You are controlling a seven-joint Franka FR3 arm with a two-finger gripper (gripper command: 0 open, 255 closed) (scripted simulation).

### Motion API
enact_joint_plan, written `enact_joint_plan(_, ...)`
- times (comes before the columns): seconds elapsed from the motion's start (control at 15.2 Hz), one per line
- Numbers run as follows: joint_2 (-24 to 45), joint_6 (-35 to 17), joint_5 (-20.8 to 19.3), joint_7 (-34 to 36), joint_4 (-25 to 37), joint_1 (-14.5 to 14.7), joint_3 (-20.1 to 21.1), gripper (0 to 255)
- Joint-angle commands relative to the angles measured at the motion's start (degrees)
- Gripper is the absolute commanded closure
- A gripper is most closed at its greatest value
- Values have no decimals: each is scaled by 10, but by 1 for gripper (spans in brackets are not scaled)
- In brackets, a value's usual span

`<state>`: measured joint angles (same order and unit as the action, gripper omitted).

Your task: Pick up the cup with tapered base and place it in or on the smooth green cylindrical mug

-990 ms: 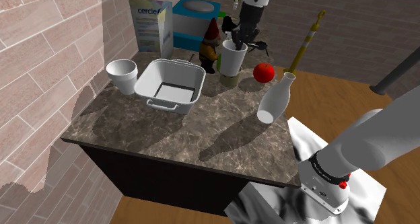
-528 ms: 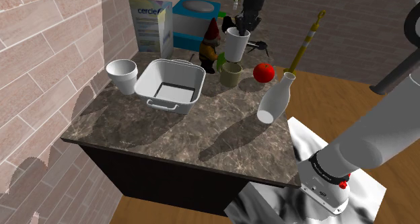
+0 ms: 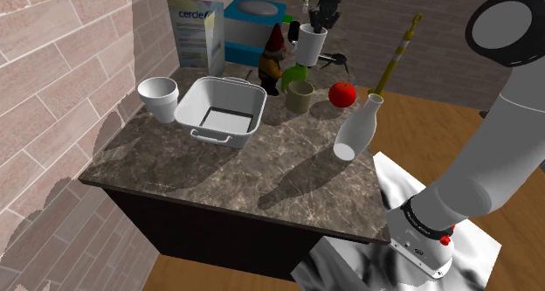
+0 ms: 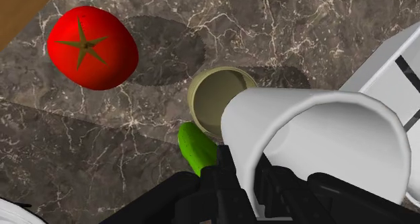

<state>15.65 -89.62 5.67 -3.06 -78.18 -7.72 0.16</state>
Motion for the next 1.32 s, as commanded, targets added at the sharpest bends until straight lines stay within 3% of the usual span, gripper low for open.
enact_joint_plan(0.0, 2, -12, 0, -3, -10, -1, -1, 255)
enact_joint_plan(1.25, 0, -143, 2, -15, -143, 1, 0, 255)
